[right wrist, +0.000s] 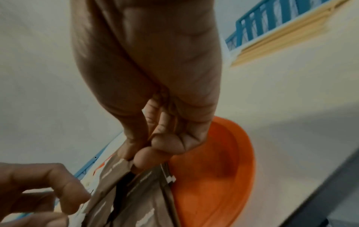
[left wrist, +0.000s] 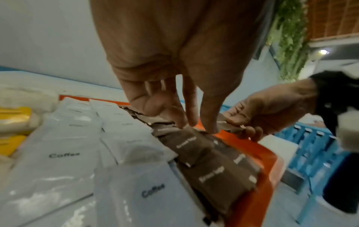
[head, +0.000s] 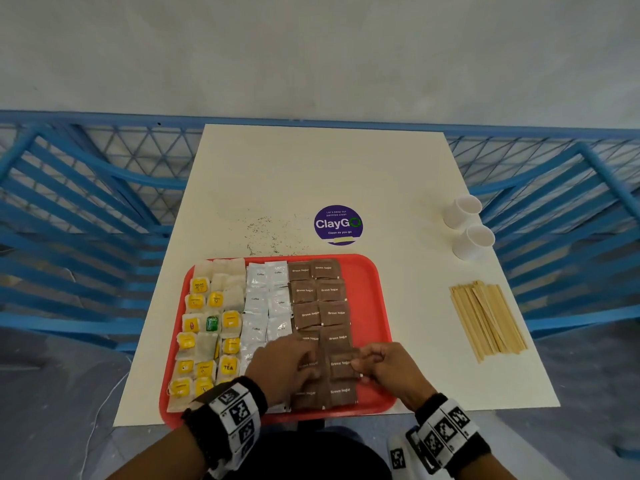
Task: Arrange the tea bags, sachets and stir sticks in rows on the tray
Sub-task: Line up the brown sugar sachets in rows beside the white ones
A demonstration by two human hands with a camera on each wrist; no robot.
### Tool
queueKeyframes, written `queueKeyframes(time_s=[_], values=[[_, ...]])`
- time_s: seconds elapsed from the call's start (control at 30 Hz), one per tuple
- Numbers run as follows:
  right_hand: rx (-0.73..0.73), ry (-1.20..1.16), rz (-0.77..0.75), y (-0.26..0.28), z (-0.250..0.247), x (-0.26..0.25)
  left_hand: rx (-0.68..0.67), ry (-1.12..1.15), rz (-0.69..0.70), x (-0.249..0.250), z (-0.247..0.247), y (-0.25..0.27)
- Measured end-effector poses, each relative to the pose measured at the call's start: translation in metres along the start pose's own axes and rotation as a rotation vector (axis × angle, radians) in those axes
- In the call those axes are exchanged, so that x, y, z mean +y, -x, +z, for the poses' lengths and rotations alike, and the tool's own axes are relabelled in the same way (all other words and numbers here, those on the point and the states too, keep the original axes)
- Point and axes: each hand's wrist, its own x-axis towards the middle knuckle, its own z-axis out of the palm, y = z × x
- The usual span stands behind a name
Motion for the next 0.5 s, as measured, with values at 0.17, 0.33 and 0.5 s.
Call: queueKeyframes(time_s=[0.17, 0.33, 0.5], values=[[0.042, 0.062, 0.035, -0.014, 0.005, 0.012, -0.079, -0.225, 0.039, 0.005, 0.009, -0.007], [0.074, 0.06, 0.057, -0.014, 0.003, 0.015, -0.119, -0.291, 0.098, 0.005, 0.01, -0.007], [0.074, 0.068, 0.053, -0.014, 0.002, 0.016, -0.106, -0.299, 0.085, 0.004, 0.01, -0.005]])
